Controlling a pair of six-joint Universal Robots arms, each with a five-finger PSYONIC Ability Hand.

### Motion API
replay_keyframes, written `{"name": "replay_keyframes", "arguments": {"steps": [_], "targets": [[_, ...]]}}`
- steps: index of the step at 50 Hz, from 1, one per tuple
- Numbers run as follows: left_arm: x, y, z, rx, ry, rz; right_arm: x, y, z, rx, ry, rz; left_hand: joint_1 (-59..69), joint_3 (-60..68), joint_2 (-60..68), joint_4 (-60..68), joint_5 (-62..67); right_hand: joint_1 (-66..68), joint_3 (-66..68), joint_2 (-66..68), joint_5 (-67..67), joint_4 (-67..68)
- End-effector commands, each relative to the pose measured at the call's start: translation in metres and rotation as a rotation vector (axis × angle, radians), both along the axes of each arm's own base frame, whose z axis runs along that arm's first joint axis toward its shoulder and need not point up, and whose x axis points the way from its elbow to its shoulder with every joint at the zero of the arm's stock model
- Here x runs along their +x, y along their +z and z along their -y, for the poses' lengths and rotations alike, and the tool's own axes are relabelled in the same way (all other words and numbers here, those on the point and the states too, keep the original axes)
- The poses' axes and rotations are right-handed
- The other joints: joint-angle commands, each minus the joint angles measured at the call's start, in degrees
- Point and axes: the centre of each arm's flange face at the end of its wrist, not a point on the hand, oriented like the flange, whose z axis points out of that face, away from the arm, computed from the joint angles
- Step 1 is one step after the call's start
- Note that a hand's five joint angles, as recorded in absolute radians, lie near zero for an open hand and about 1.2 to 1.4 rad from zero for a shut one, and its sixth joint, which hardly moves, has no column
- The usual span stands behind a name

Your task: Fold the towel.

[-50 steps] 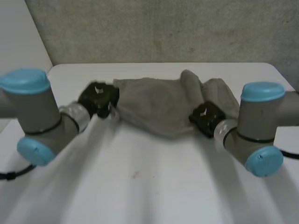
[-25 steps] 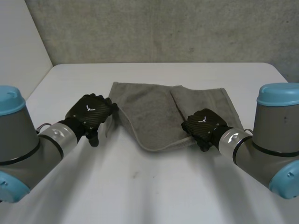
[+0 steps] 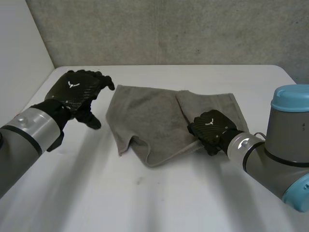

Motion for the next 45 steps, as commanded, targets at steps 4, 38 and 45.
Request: {"name": "replay_keyframes", "arguments": {"steps": [4, 38, 45], "targets": [[0.002, -0.026, 0.007, 0.174, 0.025, 0.045, 0.000, -0.001, 0.000, 0.001, -0.002, 0.000, -8.72, -8.57, -8.55, -8.54, -8.48, 3.86, 3.68, 3.89, 2.98, 3.20], [-0.098, -0.117, 0.013, 0.043, 0.069, 0.092, -0.001, 0.000, -0.002, 0.006, -0.003, 0.010, -5.37, -5.22, -5.20, -5.20, -5.14, 3.86, 3.68, 3.89, 2.98, 3.20], [-0.101, -0.136, 0.022, -0.005, 0.087, 0.194, -0.001, 0.000, -0.001, 0.002, -0.003, 0.010, 0.52, 0.67, 0.69, 0.69, 0.75, 3.86, 3.68, 3.89, 2.98, 3.20]]}}
